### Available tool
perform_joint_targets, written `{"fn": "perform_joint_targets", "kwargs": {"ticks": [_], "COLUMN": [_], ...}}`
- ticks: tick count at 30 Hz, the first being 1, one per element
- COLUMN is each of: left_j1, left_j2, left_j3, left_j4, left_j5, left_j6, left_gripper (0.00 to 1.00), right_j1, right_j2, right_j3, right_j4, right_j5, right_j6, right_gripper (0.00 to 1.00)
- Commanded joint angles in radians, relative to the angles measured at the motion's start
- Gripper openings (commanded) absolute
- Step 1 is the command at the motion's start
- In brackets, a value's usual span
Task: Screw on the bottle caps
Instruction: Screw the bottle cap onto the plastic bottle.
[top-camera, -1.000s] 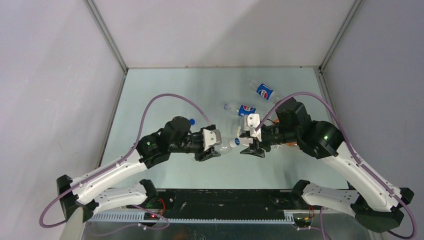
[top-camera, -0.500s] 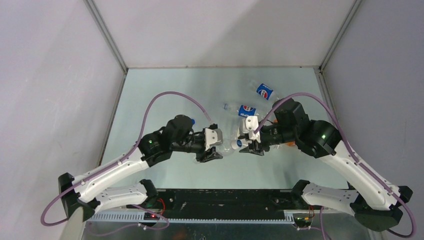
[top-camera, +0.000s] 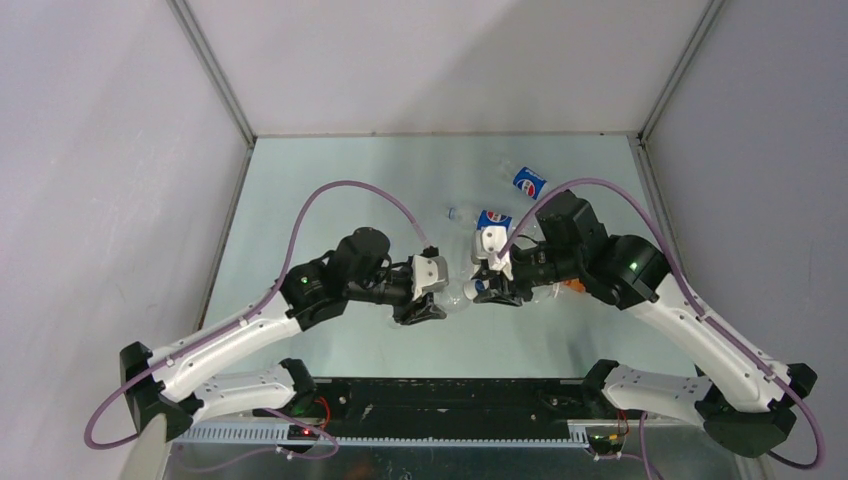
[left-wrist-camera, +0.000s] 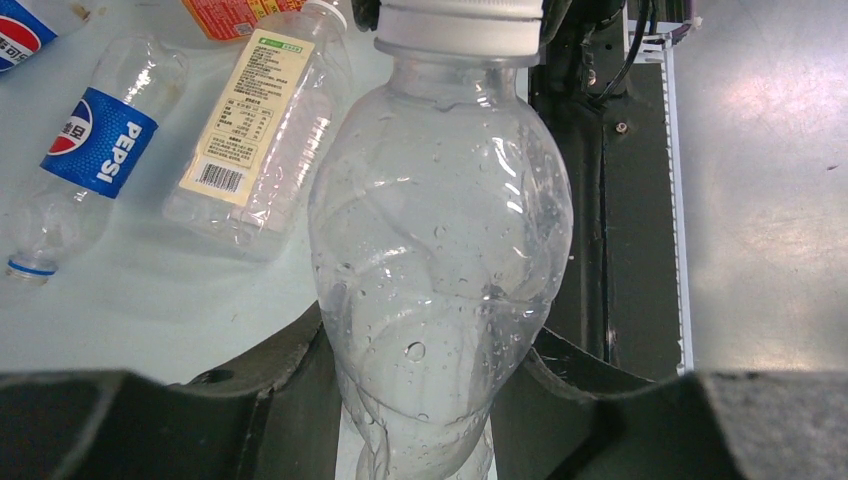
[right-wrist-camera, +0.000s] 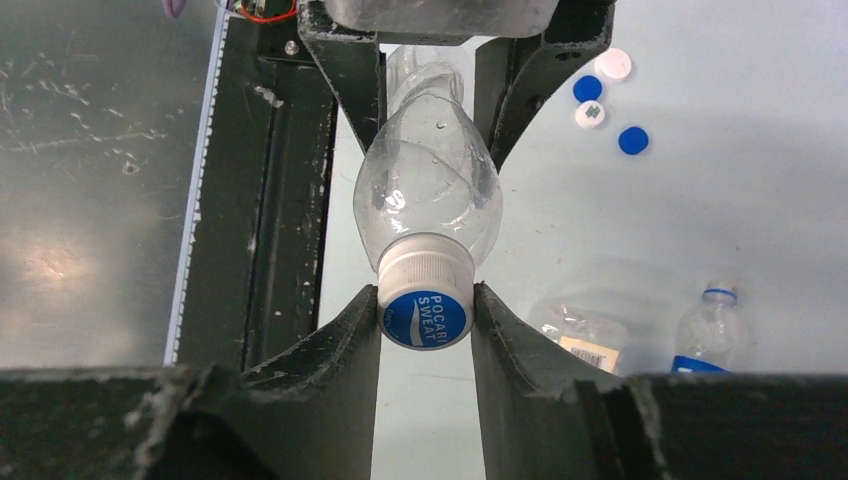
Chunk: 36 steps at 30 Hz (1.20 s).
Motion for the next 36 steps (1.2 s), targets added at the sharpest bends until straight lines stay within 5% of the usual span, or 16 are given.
{"fn": "perform_joint_targets", "kwargs": {"ticks": [1, 2, 10, 14, 16, 19, 23, 28, 36], "left_j1": [0.002, 0.000, -0.095, -0.141, -0.146, -0.139, -0.068, 0.004, 0.010], "left_j2": [-0.013, -0.017, -0.054, -0.052, -0.042, -0.025, -0.006, 0.019, 0.019], "left_j3": [0.033, 0.024, -0.027, -0.069, -0.083, -0.081, -0.058, 0.014, 0.055], "left_j4": [0.038, 0.059, 0.167, 0.245, 0.267, 0.254, 0.188, 0.026, -0.047], "left_j5": [-0.065, -0.081, -0.402, -0.571, -0.595, -0.592, -0.407, -0.174, -0.048], "left_j6": [0.003, 0.000, 0.036, 0.036, 0.026, -0.001, -0.046, -0.038, -0.029], "left_gripper": [0.00, 0.00, 0.00, 0.00, 0.00, 0.00, 0.00, 0.00, 0.00], "right_j1": [-0.015, -0.026, -0.098, -0.122, -0.127, -0.131, -0.132, -0.130, -0.121], "right_j2": [0.009, 0.014, 0.054, 0.044, 0.020, -0.030, -0.087, -0.146, -0.156], "right_j3": [0.003, 0.003, 0.003, 0.004, 0.003, 0.003, -0.003, -0.053, -0.078], "right_j4": [0.076, 0.086, 0.150, 0.162, 0.185, 0.212, 0.194, 0.158, 0.135], "right_j5": [-0.018, -0.011, 0.140, 0.162, 0.163, 0.153, 0.048, -0.051, -0.132], "right_j6": [0.177, 0.222, 0.956, 1.071, 1.035, 0.912, 0.588, 0.306, 0.060], "right_gripper": [0.06, 0.00, 0.00, 0.00, 0.02, 0.24, 0.51, 0.61, 0.62]}}
